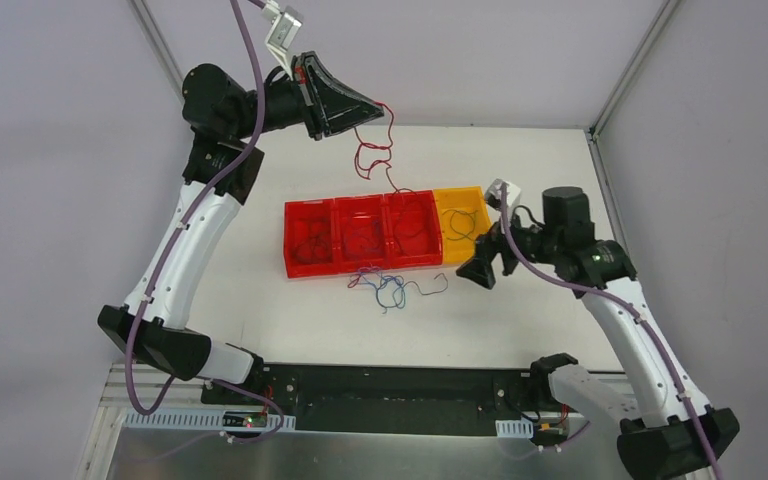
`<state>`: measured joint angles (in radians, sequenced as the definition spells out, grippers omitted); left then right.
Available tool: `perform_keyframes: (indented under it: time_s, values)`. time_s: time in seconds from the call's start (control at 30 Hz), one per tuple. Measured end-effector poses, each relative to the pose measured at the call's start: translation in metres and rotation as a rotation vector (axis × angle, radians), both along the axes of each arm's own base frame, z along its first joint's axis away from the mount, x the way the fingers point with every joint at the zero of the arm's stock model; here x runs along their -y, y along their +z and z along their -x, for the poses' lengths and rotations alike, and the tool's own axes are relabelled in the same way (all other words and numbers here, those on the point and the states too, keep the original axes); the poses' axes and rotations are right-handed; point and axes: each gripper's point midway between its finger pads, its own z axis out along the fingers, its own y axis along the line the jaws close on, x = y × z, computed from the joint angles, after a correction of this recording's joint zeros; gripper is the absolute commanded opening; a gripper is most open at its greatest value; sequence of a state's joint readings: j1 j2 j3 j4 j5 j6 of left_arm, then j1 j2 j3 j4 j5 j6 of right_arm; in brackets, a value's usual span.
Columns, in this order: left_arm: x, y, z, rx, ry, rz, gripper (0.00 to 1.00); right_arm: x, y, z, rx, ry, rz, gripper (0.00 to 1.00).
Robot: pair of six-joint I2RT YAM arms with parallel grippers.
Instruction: Untangle the cables
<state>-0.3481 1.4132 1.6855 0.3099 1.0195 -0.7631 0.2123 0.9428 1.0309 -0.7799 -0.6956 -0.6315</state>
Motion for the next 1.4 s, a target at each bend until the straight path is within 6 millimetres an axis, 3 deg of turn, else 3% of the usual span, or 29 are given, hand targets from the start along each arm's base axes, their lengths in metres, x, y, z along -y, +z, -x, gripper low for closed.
perform_keyframes:
  time_s: [0.17,0.3,0.4,0.47,0.53,0.6,0.7,0.9,1.0,1.1,1.23,1.4]
  values:
    - [0.000,0.014,0.009,0.023,-0.008,0.010,0.00,-0.085,0.012,-0.003,0.003,0.116,-0.148,0.99]
    - [0.000,0.045,0.029,0.096,-0.026,0.040,0.00,-0.143,0.003,-0.019,0.022,0.152,-0.185,0.99]
    - [-0.004,0.072,0.045,0.166,-0.032,0.068,0.00,-0.175,-0.019,-0.028,0.036,0.161,-0.183,0.86]
    - [-0.008,0.088,0.054,0.211,-0.030,0.087,0.00,-0.187,-0.034,-0.032,0.034,0.162,-0.169,0.76]
    - [-0.012,0.104,0.061,0.251,-0.023,0.107,0.00,-0.195,-0.050,-0.036,0.032,0.161,-0.153,0.60]
    - [-0.015,0.118,0.065,0.284,-0.010,0.130,0.00,-0.198,-0.063,-0.038,0.036,0.163,-0.135,0.47]
    - [-0.023,0.143,0.073,0.338,0.023,0.173,0.00,-0.193,-0.090,-0.036,0.034,0.179,-0.089,0.37]
    - [-0.051,0.184,0.076,0.425,0.159,0.266,0.00,-0.159,-0.158,-0.013,0.000,0.261,0.097,0.37]
    - [-0.058,0.193,0.077,0.436,0.199,0.295,0.00,-0.141,-0.180,0.000,-0.012,0.315,0.179,0.26]
    - [-0.062,0.195,0.074,0.436,0.225,0.305,0.00,-0.131,-0.189,0.011,-0.027,0.378,0.232,0.17]
    - [-0.066,0.199,0.067,0.432,0.269,0.318,0.00,-0.122,-0.192,0.023,-0.025,0.469,0.303,0.20]
    - [-0.072,0.205,0.064,0.450,0.326,0.336,0.00,-0.103,-0.201,0.021,0.029,0.580,0.456,0.19]
